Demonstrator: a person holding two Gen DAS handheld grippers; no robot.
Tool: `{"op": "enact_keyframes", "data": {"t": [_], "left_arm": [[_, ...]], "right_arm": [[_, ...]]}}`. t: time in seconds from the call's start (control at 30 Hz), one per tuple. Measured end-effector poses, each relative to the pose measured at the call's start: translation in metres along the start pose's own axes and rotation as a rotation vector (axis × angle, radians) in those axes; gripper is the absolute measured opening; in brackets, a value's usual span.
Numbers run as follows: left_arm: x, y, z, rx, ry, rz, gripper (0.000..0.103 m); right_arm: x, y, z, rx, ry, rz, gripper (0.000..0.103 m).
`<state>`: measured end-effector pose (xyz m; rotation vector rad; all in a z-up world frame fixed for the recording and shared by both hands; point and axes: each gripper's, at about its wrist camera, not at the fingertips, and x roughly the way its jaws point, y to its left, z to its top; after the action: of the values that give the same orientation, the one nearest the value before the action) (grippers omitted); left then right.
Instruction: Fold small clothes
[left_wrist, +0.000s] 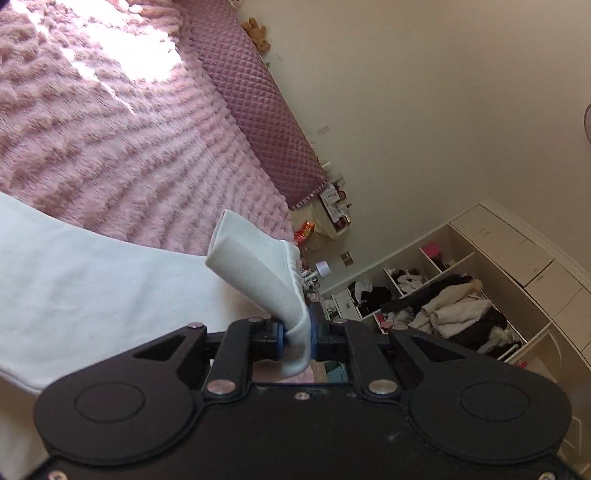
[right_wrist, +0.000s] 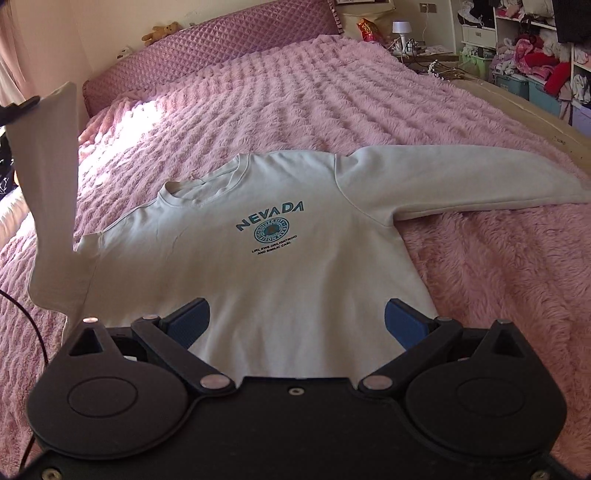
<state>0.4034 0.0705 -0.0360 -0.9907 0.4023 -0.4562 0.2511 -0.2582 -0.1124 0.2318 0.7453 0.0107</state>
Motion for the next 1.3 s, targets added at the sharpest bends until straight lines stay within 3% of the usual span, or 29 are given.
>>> {"op": "enact_keyframes", "data": {"t": [0.03, 0.07, 0.1, 0.2, 0.27, 0.33, 0.37, 0.43, 0.53, 0.63, 0.73, 0.77, 0.8, 0.83, 0.87, 0.97, 1.07, 1.13, 1.2, 1.27, 1.3], "left_arm": [[0.024, -0.005, -0.018, 0.033, 0.038, 0.016, 0.033], [0.048, -0.006, -0.038, 0.063, 0.081, 0.064, 0.075], [0.063, -0.004, -0.054, 0.075, 0.111, 0.108, 0.088], [0.078, 0.014, -0.096, 0.054, 0.226, 0.097, 0.085], [0.064, 0.024, -0.100, 0.071, 0.226, 0.114, 0.085], [0.040, 0.044, -0.086, 0.131, 0.171, 0.199, 0.086], [0.027, 0.053, -0.076, 0.162, 0.154, 0.250, 0.087], [0.001, 0.077, -0.060, 0.198, 0.127, 0.364, 0.087], [-0.027, 0.116, -0.048, 0.170, 0.134, 0.492, 0.087], [-0.048, 0.151, -0.034, 0.109, 0.130, 0.551, 0.087], [-0.051, 0.173, -0.030, 0.062, 0.139, 0.579, 0.087], [-0.052, 0.178, -0.031, 0.049, 0.140, 0.585, 0.087], [-0.052, 0.183, -0.031, 0.037, 0.142, 0.582, 0.087], [-0.055, 0.185, -0.033, 0.033, 0.140, 0.581, 0.087], [-0.056, 0.186, -0.034, 0.035, 0.136, 0.584, 0.087], [-0.055, 0.186, -0.035, 0.050, 0.133, 0.575, 0.090], [-0.053, 0.177, -0.038, 0.073, 0.150, 0.573, 0.092], [-0.048, 0.174, -0.043, 0.097, 0.173, 0.589, 0.092], [-0.044, 0.174, -0.045, 0.123, 0.189, 0.609, 0.092], [-0.043, 0.168, -0.044, 0.122, 0.193, 0.624, 0.092], [-0.044, 0.163, -0.042, 0.120, 0.186, 0.610, 0.092]], "right_arm": [[-0.001, -0.005, 0.001, 0.002, 0.002, -0.001, 0.103], [-0.001, -0.010, 0.002, 0.004, 0.004, -0.005, 0.103], [-0.001, -0.014, 0.003, 0.005, 0.004, -0.008, 0.103], [0.005, -0.030, 0.011, 0.009, -0.018, 0.006, 0.103], [0.016, -0.040, 0.018, 0.020, -0.025, 0.046, 0.101], [0.041, -0.048, 0.028, 0.056, -0.020, 0.101, 0.092], [0.053, -0.050, 0.032, 0.065, -0.015, 0.121, 0.078], [0.082, -0.048, 0.040, 0.071, -0.012, 0.127, 0.063], [0.131, -0.042, 0.050, 0.096, 0.002, 0.068, 0.062], [0.170, -0.044, 0.052, 0.272, 0.074, 0.048, 0.062], [0.180, -0.040, 0.055, 0.350, 0.007, 0.043, 0.065], [0.183, -0.039, 0.057, 0.380, -0.004, 0.051, 0.060], [0.183, -0.040, 0.059, 0.404, -0.021, 0.071, 0.029], [0.182, -0.039, 0.063, 0.414, -0.020, 0.070, 0.009], [0.177, -0.039, 0.067, 0.420, -0.021, 0.068, 0.007], [0.141, -0.047, 0.070, 0.430, -0.117, 0.112, 0.005], [0.121, -0.059, 0.061, 0.432, -0.147, 0.043, 0.005], [0.130, -0.069, 0.052, 0.395, -0.112, 0.007, 0.005], [0.152, -0.081, 0.043, 0.402, 0.003, 0.003, 0.006], [0.147, -0.089, 0.035, 0.426, -0.015, -0.001, 0.007], [0.138, -0.090, 0.035, 0.445, -0.043, -0.015, 0.021]]}}
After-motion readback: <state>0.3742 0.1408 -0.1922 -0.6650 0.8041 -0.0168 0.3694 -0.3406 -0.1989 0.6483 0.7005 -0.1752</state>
